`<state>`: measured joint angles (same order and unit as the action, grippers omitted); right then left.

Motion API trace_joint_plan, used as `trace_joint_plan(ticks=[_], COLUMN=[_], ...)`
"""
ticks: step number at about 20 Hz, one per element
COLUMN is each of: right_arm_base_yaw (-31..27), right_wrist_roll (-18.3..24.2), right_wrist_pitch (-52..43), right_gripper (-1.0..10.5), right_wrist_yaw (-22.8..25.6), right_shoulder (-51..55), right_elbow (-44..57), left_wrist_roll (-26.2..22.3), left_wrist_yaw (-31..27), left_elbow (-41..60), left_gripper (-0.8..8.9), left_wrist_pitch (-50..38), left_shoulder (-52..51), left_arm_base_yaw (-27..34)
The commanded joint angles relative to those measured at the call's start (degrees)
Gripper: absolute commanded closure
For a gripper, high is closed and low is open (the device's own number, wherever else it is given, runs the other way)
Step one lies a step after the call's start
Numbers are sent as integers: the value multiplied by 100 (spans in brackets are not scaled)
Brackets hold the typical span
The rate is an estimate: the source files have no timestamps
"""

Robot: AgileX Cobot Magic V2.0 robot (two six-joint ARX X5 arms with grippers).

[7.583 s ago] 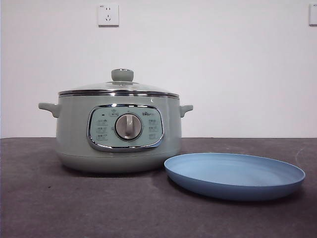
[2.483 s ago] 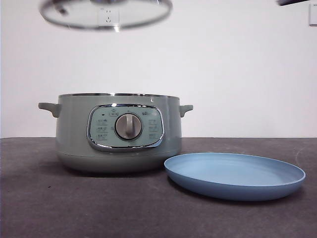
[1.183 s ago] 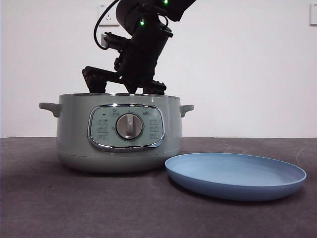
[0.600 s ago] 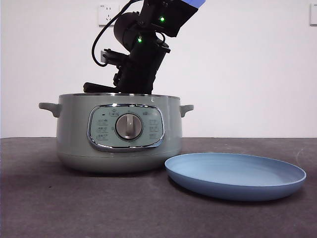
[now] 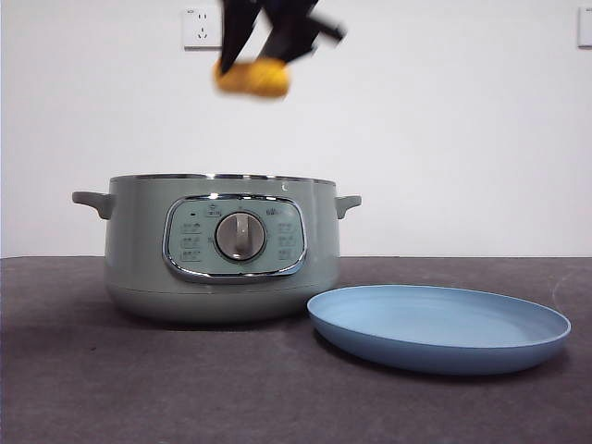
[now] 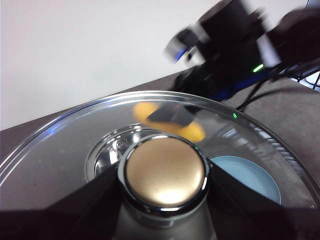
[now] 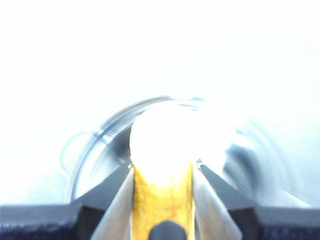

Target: Take the corn out from the steamer,put the corn on the plate,close the lid

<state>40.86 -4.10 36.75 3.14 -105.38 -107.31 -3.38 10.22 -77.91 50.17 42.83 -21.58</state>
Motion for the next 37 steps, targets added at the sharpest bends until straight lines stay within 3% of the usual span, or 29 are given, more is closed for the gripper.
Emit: trace_joint_plan(ticks=[1, 4, 8, 13, 21, 26, 32, 34, 36, 37], right_arm_base_yaw=[-170, -796, -1460, -1685, -1606, -1589, -1589, -1589, -1589, -1589], right_wrist_roll=[79, 120, 146, -153, -903, -1110, -1108, -1108, -1106, -1106], right_wrist_pitch=[640, 1596, 1593, 195, -2304, -3333, -3359, -3351, -3348, -3346], right_gripper=[959, 959, 959, 959, 959, 959, 935, 758, 436, 342], right_wrist_yaw=[378, 319, -186, -774, -925, -892, -879, -894, -911, -909], right_shoulder=[468, 881, 1119, 1237, 1237, 1237, 1226, 1235, 1320, 1425], right_elbow=[24, 76, 809, 2734, 5239, 6070, 6194, 6194, 6192, 6192], left_wrist_roll=[37, 37, 39, 37, 39, 37, 31, 22, 9, -17], left_wrist_yaw=[46, 46, 46, 46, 44, 44, 63, 79, 85, 85], left_elbow=[-103, -103, -103, -103, -103, -103, -101, -98, -79, -79], left_gripper=[822, 821, 822, 821, 821, 821, 821, 821, 821, 821], left_wrist_pitch=[-258, -256, -254, -254, -254, -267, -656, -782, -949, -1051], left_shoulder=[-76, -74, -74, -59, 7, 210, 654, 863, 1102, 1257], left_arm_base_yaw=[-17, -17, -17, -17, -17, -17, -17, -17, -17, -17])
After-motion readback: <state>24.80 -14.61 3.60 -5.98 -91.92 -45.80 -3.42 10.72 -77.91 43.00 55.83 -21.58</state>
